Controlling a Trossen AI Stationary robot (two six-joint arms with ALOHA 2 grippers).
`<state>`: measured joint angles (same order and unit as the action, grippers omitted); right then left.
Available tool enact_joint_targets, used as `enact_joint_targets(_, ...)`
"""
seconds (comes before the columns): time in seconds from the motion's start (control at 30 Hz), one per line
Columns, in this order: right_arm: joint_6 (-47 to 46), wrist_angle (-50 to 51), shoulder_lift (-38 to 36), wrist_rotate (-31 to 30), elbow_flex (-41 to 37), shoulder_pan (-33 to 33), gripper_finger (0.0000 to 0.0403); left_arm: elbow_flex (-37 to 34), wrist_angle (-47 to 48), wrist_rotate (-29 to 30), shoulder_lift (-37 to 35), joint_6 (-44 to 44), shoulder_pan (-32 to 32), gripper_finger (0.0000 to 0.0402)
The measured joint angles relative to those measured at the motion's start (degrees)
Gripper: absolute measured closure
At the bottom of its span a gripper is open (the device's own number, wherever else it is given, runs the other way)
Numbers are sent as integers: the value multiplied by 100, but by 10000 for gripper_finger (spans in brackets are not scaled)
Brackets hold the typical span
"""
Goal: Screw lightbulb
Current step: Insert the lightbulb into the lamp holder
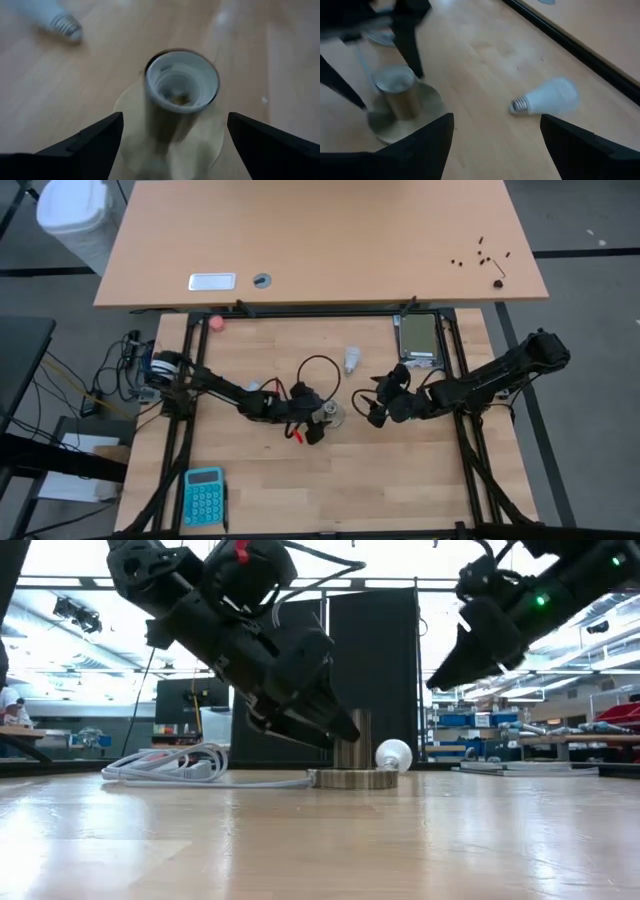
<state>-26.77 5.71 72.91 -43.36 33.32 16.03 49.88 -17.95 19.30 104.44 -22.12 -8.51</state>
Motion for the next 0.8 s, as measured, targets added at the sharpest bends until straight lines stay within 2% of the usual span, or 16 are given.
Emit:
enact_joint_targets(0.13,-273,-153,2,-272,-298,104,94,50,259,48,-240,-239,7,42)
enact_joint_targets(0.23,-603,-180,4,-255,-458,118,94,315,739,172,-375,-162,28,48)
enact_joint_targets(0.43,-1073,-221,4,-71,-604,132,94,1527,2091,432,-314,384,299,61)
enact_joint_targets(0.53,-1139,-213,2,-135,-610,250,94,2215,2575,253,-94,772,550,66)
enact_joint_targets(0.63,-1409,-76,-97,-468,-610,438,94,2769,3001,-106,270,1026,778,70)
enact_joint_targets(0.8,-2418,764,-187,-612,-610,611,94,3338,3136,-198,915,1521,1005,73)
